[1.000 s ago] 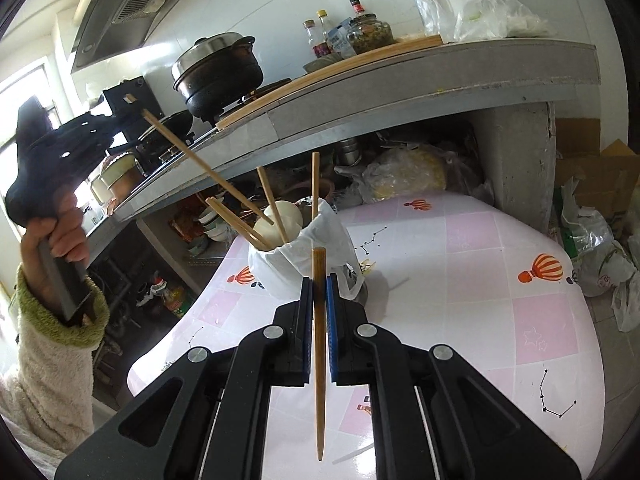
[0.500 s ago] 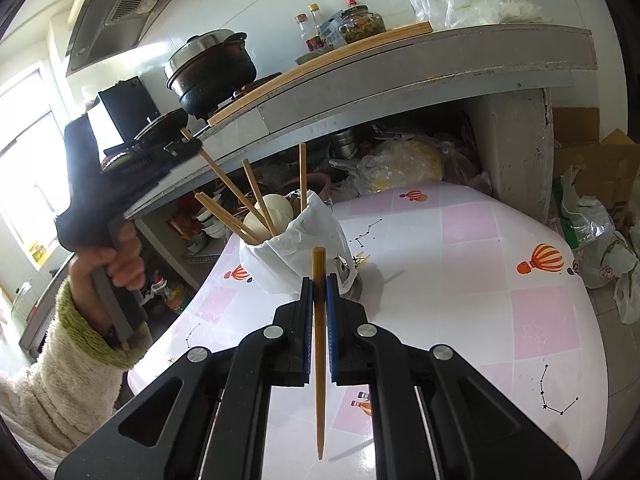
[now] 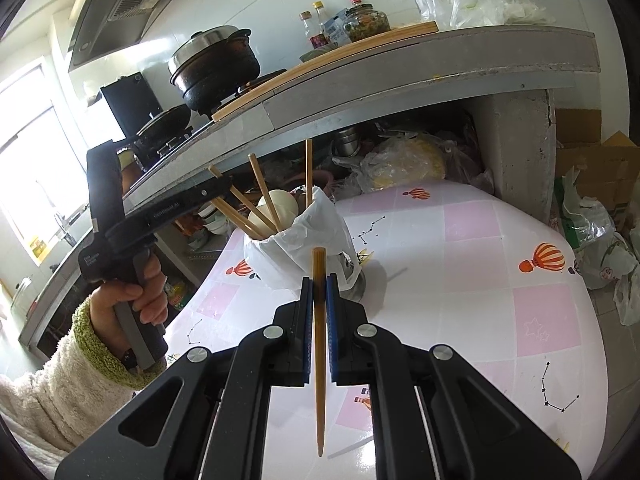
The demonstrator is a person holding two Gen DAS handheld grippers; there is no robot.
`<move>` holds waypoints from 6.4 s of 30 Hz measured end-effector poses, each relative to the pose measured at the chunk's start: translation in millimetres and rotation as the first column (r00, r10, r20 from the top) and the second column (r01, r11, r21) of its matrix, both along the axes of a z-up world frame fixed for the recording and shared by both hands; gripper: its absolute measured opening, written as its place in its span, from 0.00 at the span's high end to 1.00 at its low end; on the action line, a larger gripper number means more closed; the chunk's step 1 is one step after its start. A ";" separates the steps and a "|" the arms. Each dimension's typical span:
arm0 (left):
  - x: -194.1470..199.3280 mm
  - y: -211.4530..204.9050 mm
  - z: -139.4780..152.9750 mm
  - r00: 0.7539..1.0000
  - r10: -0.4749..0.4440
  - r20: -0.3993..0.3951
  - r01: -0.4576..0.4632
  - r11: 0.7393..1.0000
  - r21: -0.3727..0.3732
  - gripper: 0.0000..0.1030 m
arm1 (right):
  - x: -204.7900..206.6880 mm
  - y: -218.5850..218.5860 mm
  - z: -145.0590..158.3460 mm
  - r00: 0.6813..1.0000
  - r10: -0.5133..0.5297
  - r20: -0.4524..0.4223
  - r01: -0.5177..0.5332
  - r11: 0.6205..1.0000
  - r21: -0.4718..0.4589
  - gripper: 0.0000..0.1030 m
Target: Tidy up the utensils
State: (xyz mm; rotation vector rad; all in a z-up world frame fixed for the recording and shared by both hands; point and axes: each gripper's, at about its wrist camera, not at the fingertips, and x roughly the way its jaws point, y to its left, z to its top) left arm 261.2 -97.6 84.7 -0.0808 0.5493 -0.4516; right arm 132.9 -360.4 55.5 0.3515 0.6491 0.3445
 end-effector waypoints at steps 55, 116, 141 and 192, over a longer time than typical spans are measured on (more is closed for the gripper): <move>-153.2 215.8 -73.8 0.917 0.379 -0.126 -0.390 0.917 -0.086 0.18 | 148.0 121.0 82.1 0.957 0.160 0.243 -0.083 0.951 -0.299 0.93; -184.7 87.7 -53.3 0.942 0.322 -0.092 -0.307 0.940 0.152 0.08 | -106.7 74.1 -61.8 0.978 -0.208 -0.012 0.193 0.926 -0.325 0.08; -225.8 85.1 -24.4 0.916 0.400 0.024 -0.396 0.894 0.210 0.08 | -145.3 61.5 -23.0 0.952 -0.274 0.136 0.304 0.897 -0.320 0.06; -222.5 54.1 -25.0 0.915 0.402 0.011 -0.396 0.895 0.204 0.08 | -136.9 68.2 -13.6 0.942 -0.303 0.147 0.337 0.854 -0.397 0.06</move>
